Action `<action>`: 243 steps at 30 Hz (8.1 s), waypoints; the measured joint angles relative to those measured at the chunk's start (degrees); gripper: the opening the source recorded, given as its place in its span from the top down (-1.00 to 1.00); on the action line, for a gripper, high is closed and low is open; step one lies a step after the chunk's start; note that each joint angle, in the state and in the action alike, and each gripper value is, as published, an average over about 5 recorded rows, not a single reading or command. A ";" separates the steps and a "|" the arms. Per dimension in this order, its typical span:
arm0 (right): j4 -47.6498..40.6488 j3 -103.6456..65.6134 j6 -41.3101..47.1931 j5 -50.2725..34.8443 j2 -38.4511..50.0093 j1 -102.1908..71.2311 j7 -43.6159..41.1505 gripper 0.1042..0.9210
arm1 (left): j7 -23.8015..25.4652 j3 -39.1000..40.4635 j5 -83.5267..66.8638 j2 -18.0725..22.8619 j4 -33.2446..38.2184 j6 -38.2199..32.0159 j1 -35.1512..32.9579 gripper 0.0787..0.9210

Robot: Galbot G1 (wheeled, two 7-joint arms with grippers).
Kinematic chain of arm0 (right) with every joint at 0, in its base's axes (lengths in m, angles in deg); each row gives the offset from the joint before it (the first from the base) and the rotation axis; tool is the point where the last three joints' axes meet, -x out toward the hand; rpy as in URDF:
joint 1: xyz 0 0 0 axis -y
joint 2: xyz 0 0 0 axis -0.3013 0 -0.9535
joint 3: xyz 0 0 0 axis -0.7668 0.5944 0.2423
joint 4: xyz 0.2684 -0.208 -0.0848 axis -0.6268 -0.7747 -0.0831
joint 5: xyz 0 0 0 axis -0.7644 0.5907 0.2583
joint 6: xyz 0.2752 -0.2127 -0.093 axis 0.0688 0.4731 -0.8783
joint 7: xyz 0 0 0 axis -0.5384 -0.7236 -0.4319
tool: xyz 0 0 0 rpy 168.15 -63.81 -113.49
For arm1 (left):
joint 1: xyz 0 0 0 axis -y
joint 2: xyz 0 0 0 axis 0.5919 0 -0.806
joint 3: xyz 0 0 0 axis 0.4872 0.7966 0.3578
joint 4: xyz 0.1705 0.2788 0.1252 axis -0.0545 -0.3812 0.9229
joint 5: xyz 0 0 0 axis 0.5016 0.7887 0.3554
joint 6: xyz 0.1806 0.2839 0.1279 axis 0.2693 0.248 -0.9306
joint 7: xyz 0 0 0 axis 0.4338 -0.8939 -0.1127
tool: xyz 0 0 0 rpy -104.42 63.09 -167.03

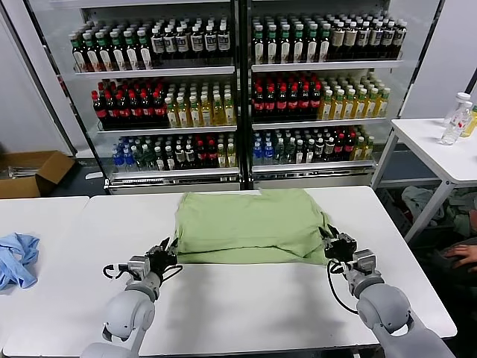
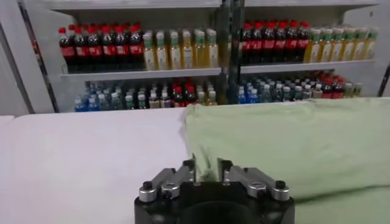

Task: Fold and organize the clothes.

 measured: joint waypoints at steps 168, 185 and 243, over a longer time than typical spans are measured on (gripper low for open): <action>10.30 -0.52 5.10 -7.17 -4.93 -7.29 3.90 0.97 | 7.78 -7.78 -10.99 -7.62 13.20 4.16 -14.72 0.99; 14.94 -2.42 3.01 1.15 -6.94 -16.32 4.64 -0.05 | 5.54 -5.54 1.87 -3.51 17.80 0.56 -20.59 0.24; 19.07 -4.23 -2.18 8.11 -6.79 -21.06 6.05 -0.76 | 4.46 -25.31 -10.90 -4.35 13.15 -6.69 -22.35 0.96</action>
